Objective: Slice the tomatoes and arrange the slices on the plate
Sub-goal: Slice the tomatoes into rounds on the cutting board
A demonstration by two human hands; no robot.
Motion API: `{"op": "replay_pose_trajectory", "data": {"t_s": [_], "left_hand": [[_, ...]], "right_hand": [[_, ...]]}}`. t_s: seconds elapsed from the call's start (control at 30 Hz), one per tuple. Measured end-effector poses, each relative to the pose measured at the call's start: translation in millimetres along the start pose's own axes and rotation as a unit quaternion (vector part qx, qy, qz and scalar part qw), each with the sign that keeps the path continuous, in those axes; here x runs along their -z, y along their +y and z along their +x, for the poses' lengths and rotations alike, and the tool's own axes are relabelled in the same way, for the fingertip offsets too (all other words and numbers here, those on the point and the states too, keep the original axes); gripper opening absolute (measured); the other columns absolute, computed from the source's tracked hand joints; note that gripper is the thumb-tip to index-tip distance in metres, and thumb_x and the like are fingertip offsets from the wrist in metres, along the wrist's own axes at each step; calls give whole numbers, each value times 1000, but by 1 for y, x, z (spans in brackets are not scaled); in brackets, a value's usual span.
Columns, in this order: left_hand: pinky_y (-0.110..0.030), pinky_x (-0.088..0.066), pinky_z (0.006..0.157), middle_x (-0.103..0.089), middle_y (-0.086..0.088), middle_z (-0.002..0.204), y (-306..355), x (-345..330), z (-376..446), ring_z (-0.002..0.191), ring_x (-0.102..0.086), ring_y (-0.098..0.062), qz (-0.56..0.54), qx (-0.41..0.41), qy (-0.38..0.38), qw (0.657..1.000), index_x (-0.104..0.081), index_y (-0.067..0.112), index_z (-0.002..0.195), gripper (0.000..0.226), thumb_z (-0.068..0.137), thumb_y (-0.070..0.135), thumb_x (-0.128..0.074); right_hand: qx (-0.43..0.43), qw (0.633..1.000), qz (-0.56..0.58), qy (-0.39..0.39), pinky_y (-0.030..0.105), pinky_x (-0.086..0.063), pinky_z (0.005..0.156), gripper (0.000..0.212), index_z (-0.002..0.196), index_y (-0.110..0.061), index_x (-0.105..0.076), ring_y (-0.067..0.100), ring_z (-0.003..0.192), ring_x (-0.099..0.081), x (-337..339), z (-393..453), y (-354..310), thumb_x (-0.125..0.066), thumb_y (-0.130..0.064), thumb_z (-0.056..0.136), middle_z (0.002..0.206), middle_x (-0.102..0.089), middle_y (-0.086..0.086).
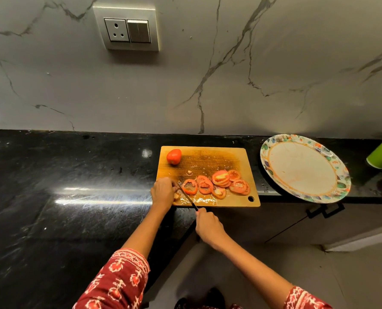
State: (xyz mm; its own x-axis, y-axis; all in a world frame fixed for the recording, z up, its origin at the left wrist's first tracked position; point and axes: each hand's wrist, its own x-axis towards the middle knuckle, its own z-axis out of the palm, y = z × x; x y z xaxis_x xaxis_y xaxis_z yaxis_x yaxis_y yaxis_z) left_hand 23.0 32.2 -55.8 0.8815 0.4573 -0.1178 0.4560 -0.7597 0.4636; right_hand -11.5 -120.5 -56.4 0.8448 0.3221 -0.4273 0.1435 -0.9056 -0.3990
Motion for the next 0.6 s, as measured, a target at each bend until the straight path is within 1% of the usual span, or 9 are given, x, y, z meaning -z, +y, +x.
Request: {"op": "replay_pose_trajectory", "data": {"t_s": [0.17, 0.23, 0.27, 0.3, 0.37, 0.4, 0.43, 0.5, 0.6], "left_hand": [[-33, -43, 71, -69, -13, 98, 3, 2, 2, 95, -61, -30, -64, 29, 26, 997, -71, 9, 87, 11, 87, 11, -61], [-33, -43, 75, -67, -13, 105, 0, 6, 8, 100, -59, -30, -95, 40, 22, 994, -71, 9, 94, 12, 86, 13, -63], [-33, -43, 79, -65, -12, 110, -3, 9, 13, 104, -58, -30, -95, 40, -2, 995, -70, 11, 101, 18, 85, 14, -65], [-33, -43, 85, -63, -11, 117, -8, 11, 17, 110, -56, -28, -89, 31, -50, 994, -66, 12, 110, 29, 81, 15, -70], [-34, -38, 101, -52, -10, 133, -16, 14, 24, 122, -48, -26, -47, -5, -180, 983, -51, 13, 130, 71, 66, 20, -82], [-36, -32, 107, -44, -9, 139, -19, 13, 25, 128, -41, -28, -2, -26, -219, 975, -42, 15, 136, 91, 58, 24, -87], [-37, -28, 110, -38, -9, 142, -20, 10, 24, 130, -36, -29, 36, -43, -232, 971, -37, 16, 139, 103, 52, 28, -89], [-36, -31, 110, -37, -11, 140, -19, 2, 20, 129, -37, -29, 32, -60, -213, 975, -38, 16, 137, 102, 49, 27, -90], [-31, -38, 100, -48, -11, 129, -12, -8, 16, 118, -46, -25, 8, -72, -143, 987, -50, 13, 124, 78, 57, 25, -87]], "right_hand": [[15, 999, -9, 27, 38, -44, 82, 33, 116, -5, -46, 35, 108, -57, -7, -17, 13, -24, -26, 103, 114, -60, 17], [19, 998, 6, 60, 38, -44, 80, 34, 116, -5, -46, 36, 106, -58, -2, -14, 16, -24, -27, 103, 110, -62, 17], [21, 997, 17, 76, 39, -44, 80, 34, 116, -5, -46, 36, 104, -59, 2, -11, 17, -24, -27, 103, 109, -62, 17], [21, 995, 33, 89, 40, -44, 79, 33, 115, -5, -47, 37, 103, -59, 5, -6, 18, -25, -27, 102, 107, -62, 17], [14, 991, 77, 111, 41, -45, 78, 31, 108, -5, -49, 37, 98, -60, 12, 5, 24, -27, -25, 102, 101, -63, 17], [7, 988, 93, 124, 41, -45, 76, 30, 105, -4, -49, 37, 96, -60, 16, 11, 28, -28, -25, 101, 99, -63, 18], [1, 985, 102, 138, 40, -46, 74, 30, 106, -3, -50, 37, 94, -61, 18, 16, 32, -28, -24, 101, 98, -63, 18], [-7, 981, 109, 162, 38, -46, 71, 31, 109, -2, -50, 37, 93, -62, 23, 24, 42, -29, -23, 101, 97, -64, 19], [-26, 973, 138, 186, 37, -43, 69, 31, 109, -2, -50, 38, 94, -61, 33, 31, 58, -30, -24, 101, 97, -63, 19]]}}
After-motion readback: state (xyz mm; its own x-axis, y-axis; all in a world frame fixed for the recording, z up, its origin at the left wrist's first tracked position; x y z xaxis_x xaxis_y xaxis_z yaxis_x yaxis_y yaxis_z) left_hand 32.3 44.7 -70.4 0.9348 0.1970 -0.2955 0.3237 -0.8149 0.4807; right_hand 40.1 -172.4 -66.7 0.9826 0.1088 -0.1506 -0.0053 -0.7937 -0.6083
